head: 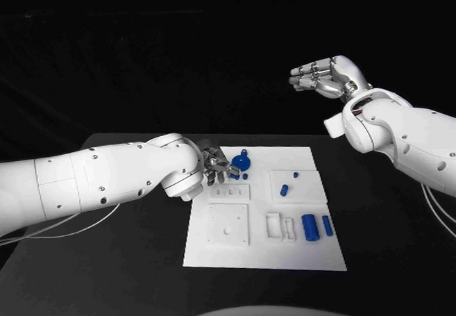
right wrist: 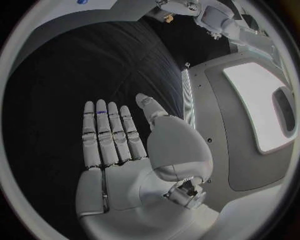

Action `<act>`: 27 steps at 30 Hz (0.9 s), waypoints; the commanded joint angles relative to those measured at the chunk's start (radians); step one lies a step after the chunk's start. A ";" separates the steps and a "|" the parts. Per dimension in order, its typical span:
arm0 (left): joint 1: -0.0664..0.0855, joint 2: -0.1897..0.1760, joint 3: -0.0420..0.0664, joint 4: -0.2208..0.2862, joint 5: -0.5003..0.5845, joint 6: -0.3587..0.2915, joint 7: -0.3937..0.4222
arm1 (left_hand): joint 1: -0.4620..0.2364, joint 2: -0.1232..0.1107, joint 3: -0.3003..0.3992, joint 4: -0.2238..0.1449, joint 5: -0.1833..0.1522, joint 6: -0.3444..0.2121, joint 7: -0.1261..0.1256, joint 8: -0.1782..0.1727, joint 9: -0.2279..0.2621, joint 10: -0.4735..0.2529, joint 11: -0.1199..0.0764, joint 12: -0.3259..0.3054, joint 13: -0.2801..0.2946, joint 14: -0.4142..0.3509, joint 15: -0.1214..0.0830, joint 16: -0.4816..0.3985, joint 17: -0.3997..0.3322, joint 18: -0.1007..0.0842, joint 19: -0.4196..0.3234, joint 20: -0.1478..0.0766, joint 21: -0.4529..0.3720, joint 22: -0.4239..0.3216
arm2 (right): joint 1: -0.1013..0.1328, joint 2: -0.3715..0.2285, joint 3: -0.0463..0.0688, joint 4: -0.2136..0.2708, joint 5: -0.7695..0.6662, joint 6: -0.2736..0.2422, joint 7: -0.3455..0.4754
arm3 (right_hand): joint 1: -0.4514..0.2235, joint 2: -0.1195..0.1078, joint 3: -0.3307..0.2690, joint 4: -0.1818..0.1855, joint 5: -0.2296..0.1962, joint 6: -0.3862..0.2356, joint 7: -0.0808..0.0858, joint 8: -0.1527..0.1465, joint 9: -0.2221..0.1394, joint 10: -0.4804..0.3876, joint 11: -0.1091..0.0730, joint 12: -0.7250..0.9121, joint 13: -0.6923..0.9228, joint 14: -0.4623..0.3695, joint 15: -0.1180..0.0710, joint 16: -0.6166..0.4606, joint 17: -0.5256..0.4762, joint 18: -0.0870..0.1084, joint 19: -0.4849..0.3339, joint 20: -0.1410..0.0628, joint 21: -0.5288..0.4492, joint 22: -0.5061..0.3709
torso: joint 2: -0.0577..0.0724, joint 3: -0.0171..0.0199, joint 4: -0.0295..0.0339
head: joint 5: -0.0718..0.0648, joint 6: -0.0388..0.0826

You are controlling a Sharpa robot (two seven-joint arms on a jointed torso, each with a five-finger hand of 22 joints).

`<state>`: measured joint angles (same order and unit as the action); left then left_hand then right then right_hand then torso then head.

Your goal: Assemble the parts on the task board

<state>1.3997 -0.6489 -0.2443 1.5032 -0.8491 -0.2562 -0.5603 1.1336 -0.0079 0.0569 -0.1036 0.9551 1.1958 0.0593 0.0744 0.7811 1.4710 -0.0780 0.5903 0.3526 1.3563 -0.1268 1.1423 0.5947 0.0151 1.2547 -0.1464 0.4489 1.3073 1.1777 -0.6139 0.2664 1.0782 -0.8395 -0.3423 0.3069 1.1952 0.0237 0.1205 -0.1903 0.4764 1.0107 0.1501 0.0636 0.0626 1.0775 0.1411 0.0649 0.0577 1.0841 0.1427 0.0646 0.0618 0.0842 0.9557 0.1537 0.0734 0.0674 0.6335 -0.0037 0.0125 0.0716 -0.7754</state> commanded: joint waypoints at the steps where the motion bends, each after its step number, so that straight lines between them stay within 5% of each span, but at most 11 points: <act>1: -0.006 0.005 0.001 -0.005 -0.048 0.013 -0.008 | 0.005 0.004 0.107 -0.111 -0.006 0.087 -0.075 0.003 0.002 0.044 -0.008 0.005 0.001 0.010 -0.001 -0.001 0.001 0.012 0.007 0.003 0.000 0.018 | 0.000 0.001 0.001 0.004 -0.017 -0.004 0.016 | 0.003 -0.004 0.008 0.003 -0.002 -0.006 0.000 -0.003 -0.002 -0.006 0.000 -0.005 0.000 -0.006 0.004 -0.003 -0.002 0.016 -0.006 0.000 0.002 -0.001 | 0.001 -0.0011 -0.0001 | 0.002 -0.002; 27: -0.073 0.010 0.001 -0.035 -0.124 -0.022 -0.013 | 0.009 0.000 0.108 -0.105 -0.008 0.094 -0.078 0.003 0.016 0.044 -0.008 0.014 -0.002 0.014 -0.001 -0.001 0.006 0.014 0.011 0.005 -0.001 0.019 | 0.000 -0.003 0.001 0.006 -0.016 -0.003 0.008 | 0.002 -0.010 0.025 0.005 -0.001 -0.010 0.001 -0.003 -0.002 -0.010 0.002 -0.005 0.000 -0.008 0.006 -0.003 -0.002 0.017 -0.009 0.001 0.002 -0.001 | 0.003 -0.0036 -0.0013 | 0.006 -0.014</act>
<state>1.3294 -0.6432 -0.2444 1.4703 -0.9544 -0.2683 -0.5744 1.1329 -0.0086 0.0647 -0.1114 0.9455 1.1961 0.0593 0.0738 0.7957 1.4710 -0.0779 0.6012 0.3516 1.3632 -0.1266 1.1423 0.5993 0.0151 1.2582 -0.1428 0.4489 1.3080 1.1776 -0.6164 0.2664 1.0815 -0.8463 -0.3446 0.3067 1.1952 0.0236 0.1416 -0.1860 0.4764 1.0073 0.1535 0.0636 0.0619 1.0739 0.1448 0.0649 0.0578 1.0816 0.1452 0.0647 0.0611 0.0843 0.9557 0.1537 0.0733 0.0675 0.6364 -0.0071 0.0120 0.0755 -0.7886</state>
